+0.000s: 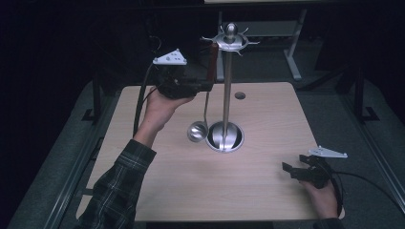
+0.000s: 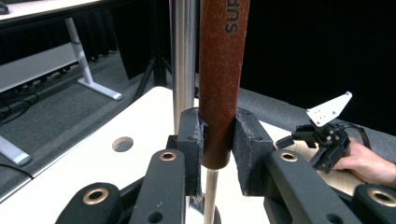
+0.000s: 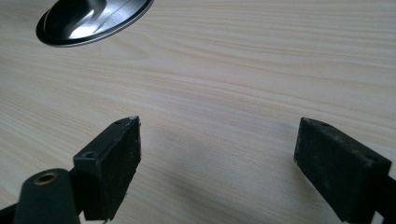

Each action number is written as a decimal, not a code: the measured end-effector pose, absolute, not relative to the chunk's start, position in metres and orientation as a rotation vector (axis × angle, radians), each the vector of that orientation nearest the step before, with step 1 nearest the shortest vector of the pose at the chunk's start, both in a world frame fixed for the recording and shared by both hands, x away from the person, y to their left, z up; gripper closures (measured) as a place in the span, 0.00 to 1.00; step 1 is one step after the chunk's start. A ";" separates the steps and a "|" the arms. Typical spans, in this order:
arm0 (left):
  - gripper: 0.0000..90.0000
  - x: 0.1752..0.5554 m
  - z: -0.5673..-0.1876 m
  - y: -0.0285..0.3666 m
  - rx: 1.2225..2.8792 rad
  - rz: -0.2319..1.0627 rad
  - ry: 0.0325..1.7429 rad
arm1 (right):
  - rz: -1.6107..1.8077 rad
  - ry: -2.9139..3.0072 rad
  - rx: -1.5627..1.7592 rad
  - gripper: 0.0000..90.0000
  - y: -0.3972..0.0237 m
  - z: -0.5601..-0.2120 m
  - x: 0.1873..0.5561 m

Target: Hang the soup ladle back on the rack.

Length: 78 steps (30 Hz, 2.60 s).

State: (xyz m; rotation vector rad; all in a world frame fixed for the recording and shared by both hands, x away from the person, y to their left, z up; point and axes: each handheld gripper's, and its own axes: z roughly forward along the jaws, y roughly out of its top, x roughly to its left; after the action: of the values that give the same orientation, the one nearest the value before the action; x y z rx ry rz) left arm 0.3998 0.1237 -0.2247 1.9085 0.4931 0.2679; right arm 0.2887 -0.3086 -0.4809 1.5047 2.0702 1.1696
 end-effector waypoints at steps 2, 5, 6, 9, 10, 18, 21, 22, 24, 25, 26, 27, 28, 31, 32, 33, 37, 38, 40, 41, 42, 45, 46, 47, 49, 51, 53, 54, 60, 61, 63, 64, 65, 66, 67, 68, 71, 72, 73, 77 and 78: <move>0.78 0.400 -0.225 0.124 1.905 0.266 0.497 | 1.169 2.069 1.504 0.16 -0.308 -0.481 0.289; 0.75 0.398 -0.223 0.127 1.903 0.272 0.500 | 1.169 2.070 1.503 0.16 -0.308 -0.481 0.289; 0.74 0.398 -0.222 0.128 1.900 0.269 0.497 | 1.168 2.070 1.503 0.16 -0.308 -0.481 0.289; 0.74 0.396 -0.222 0.132 1.912 0.263 0.495 | 1.168 2.071 1.503 0.16 -0.308 -0.481 0.289; 0.74 0.395 -0.222 0.134 1.915 0.259 0.494 | 1.167 2.071 1.502 0.16 -0.308 -0.481 0.289; 0.72 0.386 -0.236 0.153 1.972 0.266 0.515 | 1.165 2.072 1.502 0.16 -0.308 -0.481 0.289; 0.71 0.384 -0.242 0.159 1.987 0.260 0.524 | 1.166 2.072 1.502 0.16 -0.308 -0.481 0.289; 0.71 0.383 -0.245 0.162 1.996 0.262 0.535 | 1.167 2.073 1.500 0.16 -0.308 -0.481 0.289; 0.71 0.381 -0.251 0.168 2.008 0.250 0.556 | 1.168 2.075 1.502 0.16 -0.309 -0.481 0.289; 0.70 0.381 -0.254 0.171 2.021 0.257 0.556 | 1.169 2.075 1.502 0.16 -0.309 -0.481 0.289; 0.69 0.379 -0.260 0.175 2.033 0.255 0.575 | 1.170 2.075 1.505 0.16 -0.309 -0.481 0.289; 0.69 0.378 -0.263 0.178 2.041 0.253 0.580 | 1.171 2.074 1.505 0.16 -0.309 -0.481 0.289; 0.68 0.378 -0.266 0.180 2.052 0.254 0.584 | 1.171 2.075 1.506 0.16 -0.309 -0.481 0.289; 0.67 0.375 -0.272 0.183 2.069 0.254 0.599 | 1.175 2.073 1.512 0.16 -0.309 -0.481 0.289; 0.66 0.373 -0.278 0.186 2.087 0.260 0.609 | 1.176 2.073 1.513 0.16 -0.309 -0.481 0.289; 0.65 0.373 -0.278 0.186 2.087 0.260 0.609 | 1.176 2.073 1.513 0.16 -0.309 -0.481 0.289; 0.62 0.368 -0.290 0.191 2.125 0.268 0.633 | 1.169 2.072 1.502 0.16 -0.309 -0.481 0.289; 0.61 0.366 -0.297 0.194 2.147 0.279 0.638 | 1.168 2.071 1.502 0.16 -0.308 -0.481 0.289; 0.60 0.364 -0.300 0.195 2.153 0.279 0.644 | 1.167 2.071 1.501 0.16 -0.308 -0.481 0.289; 0.58 0.363 -0.304 0.196 2.170 0.285 0.647 | 1.166 2.072 1.501 0.16 -0.308 -0.481 0.289; 0.55 0.361 -0.308 0.197 2.182 0.291 0.649 | 1.167 2.072 1.501 0.16 -0.308 -0.481 0.289; 0.51 0.357 -0.319 0.200 2.217 0.308 0.661 | 1.169 2.072 1.501 0.16 -0.308 -0.481 0.289; 0.51 0.355 -0.323 0.202 2.229 0.318 0.669 | 1.168 2.074 1.502 0.16 -0.308 -0.481 0.289; 0.49 0.354 -0.327 0.204 2.239 0.320 0.678 | 1.167 2.073 1.503 0.16 -0.308 -0.481 0.289; 0.45 0.352 -0.335 0.208 2.255 0.328 0.691 | 1.162 2.074 1.503 0.16 -0.308 -0.481 0.289; 0.43 0.350 -0.343 0.212 2.262 0.322 0.707 | 1.160 2.074 1.501 0.16 -0.308 -0.481 0.289; 0.43 0.348 -0.350 0.218 2.258 0.335 0.712 | 1.160 2.074 1.502 0.16 -0.308 -0.481 0.289; 0.41 0.348 -0.354 0.220 2.258 0.338 0.718 | 1.159 2.075 1.501 0.16 -0.308 -0.481 0.289; 0.35 0.342 -0.379 0.234 2.255 0.348 0.763 | 1.157 2.074 1.503 0.16 -0.308 -0.481 0.289; 0.34 0.341 -0.383 0.235 2.252 0.347 0.775 | 1.157 2.074 1.504 0.16 -0.308 -0.481 0.289; 0.32 0.339 -0.391 0.239 2.247 0.352 0.789 | 1.157 2.074 1.503 0.16 -0.308 -0.481 0.289; 0.31 0.336 -0.398 0.244 2.251 0.354 0.803 | 1.158 2.074 1.504 0.16 -0.308 -0.481 0.289; 0.29 0.336 -0.398 0.244 2.251 0.354 0.803 | 1.158 2.074 1.504 0.16 -0.308 -0.481 0.289; 0.29 0.335 -0.402 0.246 2.248 0.357 0.809 | 1.158 2.074 1.505 0.16 -0.308 -0.481 0.289; 0.29 0.334 -0.405 0.247 2.249 0.358 0.817 | 1.158 2.074 1.505 0.16 -0.308 -0.481 0.289; 0.28 0.333 -0.409 0.249 2.253 0.355 0.825 | 1.158 2.074 1.506 0.16 -0.308 -0.481 0.289; 0.27 0.328 -0.416 0.254 2.254 0.365 0.841 | 1.156 2.074 1.505 0.16 -0.307 -0.481 0.288; 0.26 0.325 -0.421 0.257 2.252 0.370 0.852 | 1.157 2.073 1.505 0.16 -0.307 -0.481 0.288; 0.26 0.325 -0.421 0.257 2.252 0.370 0.852 | 1.157 2.073 1.505 0.16 -0.307 -0.481 0.288; 0.24 0.319 -0.431 0.261 2.250 0.361 0.879 | 1.158 2.073 1.505 0.16 -0.307 -0.481 0.288; 0.23 0.318 -0.434 0.263 2.254 0.370 0.873 | 1.157 2.073 1.505 0.16 -0.307 -0.481 0.288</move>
State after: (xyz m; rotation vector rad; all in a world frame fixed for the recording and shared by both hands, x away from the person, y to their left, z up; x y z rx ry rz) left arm 0.3176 0.2625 -0.4337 2.2539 0.8732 0.3703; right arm 0.2883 -0.3072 -0.4808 1.5048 2.0733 1.1566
